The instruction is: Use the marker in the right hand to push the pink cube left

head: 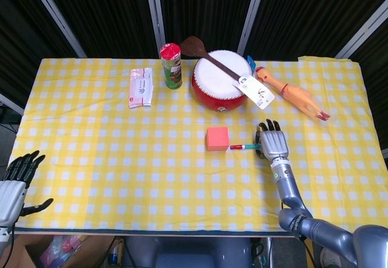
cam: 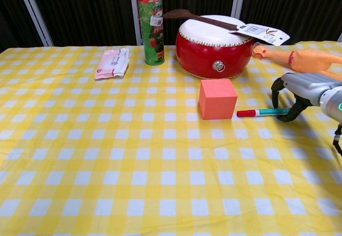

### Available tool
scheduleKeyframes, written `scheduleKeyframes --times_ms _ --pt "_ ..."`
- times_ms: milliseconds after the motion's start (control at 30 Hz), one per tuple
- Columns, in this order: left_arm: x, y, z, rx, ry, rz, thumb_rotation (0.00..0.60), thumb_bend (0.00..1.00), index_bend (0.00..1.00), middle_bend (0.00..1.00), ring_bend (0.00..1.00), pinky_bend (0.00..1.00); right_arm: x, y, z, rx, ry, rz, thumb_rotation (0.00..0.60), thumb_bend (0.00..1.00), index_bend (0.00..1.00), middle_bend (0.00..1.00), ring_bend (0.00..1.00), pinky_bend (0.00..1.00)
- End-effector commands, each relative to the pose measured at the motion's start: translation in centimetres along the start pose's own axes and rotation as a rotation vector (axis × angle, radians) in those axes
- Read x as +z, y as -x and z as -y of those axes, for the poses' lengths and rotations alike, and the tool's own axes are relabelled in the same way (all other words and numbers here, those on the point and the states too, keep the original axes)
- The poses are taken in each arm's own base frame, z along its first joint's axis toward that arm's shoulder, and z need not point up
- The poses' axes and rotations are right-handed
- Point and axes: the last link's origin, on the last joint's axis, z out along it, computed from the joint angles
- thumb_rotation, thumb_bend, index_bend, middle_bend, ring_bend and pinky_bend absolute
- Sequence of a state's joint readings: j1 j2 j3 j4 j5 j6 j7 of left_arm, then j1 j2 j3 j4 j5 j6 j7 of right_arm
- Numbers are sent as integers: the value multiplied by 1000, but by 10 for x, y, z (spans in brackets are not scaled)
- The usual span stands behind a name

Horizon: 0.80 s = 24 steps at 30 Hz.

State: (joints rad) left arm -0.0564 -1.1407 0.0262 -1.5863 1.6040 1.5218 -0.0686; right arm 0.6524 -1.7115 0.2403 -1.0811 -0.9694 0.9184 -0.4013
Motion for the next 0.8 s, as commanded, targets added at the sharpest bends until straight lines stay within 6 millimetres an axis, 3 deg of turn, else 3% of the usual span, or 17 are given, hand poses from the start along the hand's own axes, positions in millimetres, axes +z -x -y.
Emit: scheduleKeyframes --times_ms 33,233,600,800 --pt "0 0 0 -1 0 -2 600 32 0 0 0 0 0 2 1 1 -3 3 600 372 576 213 41 79" --pt "0 -1 0 -5 0 -4 600 32 0 0 0 0 -1 2 3 7 -15 -7 600 444 654 234 42 79" --pt "0 -1 0 -9 3 -2 600 32 0 0 0 0 -6 -12 11 6 -63 -51 600 471 656 234 42 78" --pt "-2 -1 -1 -12 7 2 600 32 0 0 0 0 -4 -28 6 10 -53 -91 600 471 656 239 43 79"
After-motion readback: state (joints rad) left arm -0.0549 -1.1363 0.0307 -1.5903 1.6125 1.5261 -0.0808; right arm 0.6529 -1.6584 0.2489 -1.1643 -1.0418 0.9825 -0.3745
